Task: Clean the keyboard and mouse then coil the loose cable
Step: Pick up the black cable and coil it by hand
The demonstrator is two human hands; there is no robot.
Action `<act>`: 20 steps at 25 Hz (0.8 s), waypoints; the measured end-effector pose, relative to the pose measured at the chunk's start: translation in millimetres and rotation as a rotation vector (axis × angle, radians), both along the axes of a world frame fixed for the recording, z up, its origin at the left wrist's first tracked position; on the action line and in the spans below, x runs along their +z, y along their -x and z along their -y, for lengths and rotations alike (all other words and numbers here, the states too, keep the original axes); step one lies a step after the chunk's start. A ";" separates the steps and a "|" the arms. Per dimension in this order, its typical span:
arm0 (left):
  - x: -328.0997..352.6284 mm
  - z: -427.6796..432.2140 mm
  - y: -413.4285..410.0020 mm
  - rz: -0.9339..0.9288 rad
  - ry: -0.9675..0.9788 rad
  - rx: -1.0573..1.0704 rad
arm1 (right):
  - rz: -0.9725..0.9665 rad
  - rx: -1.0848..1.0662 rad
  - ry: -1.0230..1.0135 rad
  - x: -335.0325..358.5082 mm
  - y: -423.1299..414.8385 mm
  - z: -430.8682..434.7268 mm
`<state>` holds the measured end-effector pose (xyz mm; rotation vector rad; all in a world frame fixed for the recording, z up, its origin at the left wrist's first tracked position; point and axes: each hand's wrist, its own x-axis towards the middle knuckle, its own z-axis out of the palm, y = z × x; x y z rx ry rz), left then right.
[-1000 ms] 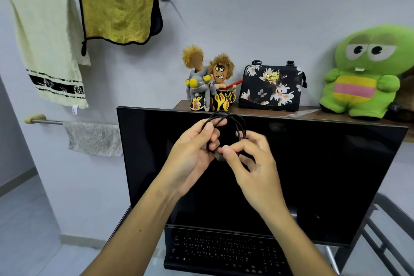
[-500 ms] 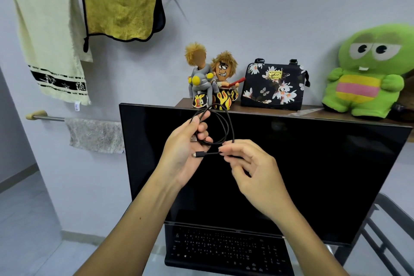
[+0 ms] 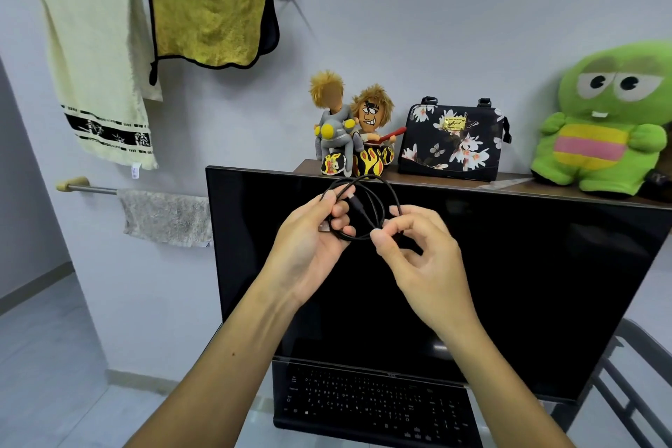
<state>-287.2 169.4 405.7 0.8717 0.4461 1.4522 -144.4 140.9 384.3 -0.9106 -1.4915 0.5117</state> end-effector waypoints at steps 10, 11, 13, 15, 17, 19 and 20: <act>-4.6 10.0 -1.4 -0.108 -0.095 -0.059 | -0.247 0.145 0.253 13.5 1.4 3.9; -5.3 11.0 -2.4 -0.107 -0.099 -0.071 | -0.272 0.111 0.247 13.9 2.1 3.5; -6.4 12.8 -5.1 -0.096 -0.100 -0.093 | -0.343 0.083 0.251 14.1 3.6 3.6; -6.8 13.6 -6.7 -0.074 -0.098 -0.100 | -0.394 0.115 0.273 13.7 4.5 4.7; -6.4 14.3 -6.5 -0.054 -0.087 -0.093 | -0.357 0.138 0.260 11.6 3.9 6.7; -6.5 13.6 -5.9 -0.029 -0.063 -0.071 | -0.230 0.127 0.180 8.0 0.8 8.0; -6.3 13.2 -5.5 -0.010 -0.050 -0.057 | -0.133 0.120 0.128 5.8 -1.0 8.5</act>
